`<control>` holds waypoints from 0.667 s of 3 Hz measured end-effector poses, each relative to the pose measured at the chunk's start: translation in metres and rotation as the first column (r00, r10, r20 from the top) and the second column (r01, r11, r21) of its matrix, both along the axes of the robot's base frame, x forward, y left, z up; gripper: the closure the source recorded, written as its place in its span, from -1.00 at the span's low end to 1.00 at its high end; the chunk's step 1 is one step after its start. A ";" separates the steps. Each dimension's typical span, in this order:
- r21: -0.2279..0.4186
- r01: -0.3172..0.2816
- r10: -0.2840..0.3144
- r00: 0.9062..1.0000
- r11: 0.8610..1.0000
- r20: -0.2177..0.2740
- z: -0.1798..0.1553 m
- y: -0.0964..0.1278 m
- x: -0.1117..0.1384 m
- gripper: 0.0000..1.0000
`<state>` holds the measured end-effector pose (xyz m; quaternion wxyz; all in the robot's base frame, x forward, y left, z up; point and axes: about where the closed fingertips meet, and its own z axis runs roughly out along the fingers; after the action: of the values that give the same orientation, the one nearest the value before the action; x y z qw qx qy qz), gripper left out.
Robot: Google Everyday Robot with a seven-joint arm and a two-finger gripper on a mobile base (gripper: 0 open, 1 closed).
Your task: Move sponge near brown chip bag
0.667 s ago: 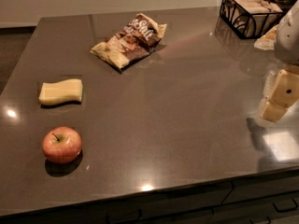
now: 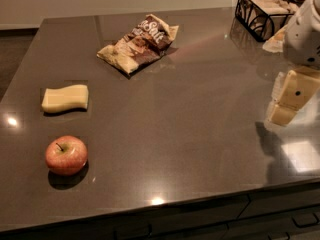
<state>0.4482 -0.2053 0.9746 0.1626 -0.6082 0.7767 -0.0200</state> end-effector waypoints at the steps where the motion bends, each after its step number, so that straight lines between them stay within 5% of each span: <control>1: 0.063 -0.050 0.051 0.999 0.997 -0.015 -0.011 0.039 0.025 -1.00; 2: 0.141 -0.096 0.099 0.995 0.985 -0.011 -0.022 0.091 0.060 -1.00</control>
Offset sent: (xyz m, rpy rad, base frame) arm 0.1121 0.1659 -0.0349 0.2573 0.0142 0.1549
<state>0.5081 -0.1139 0.9530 0.1987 -0.6325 0.7471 0.0482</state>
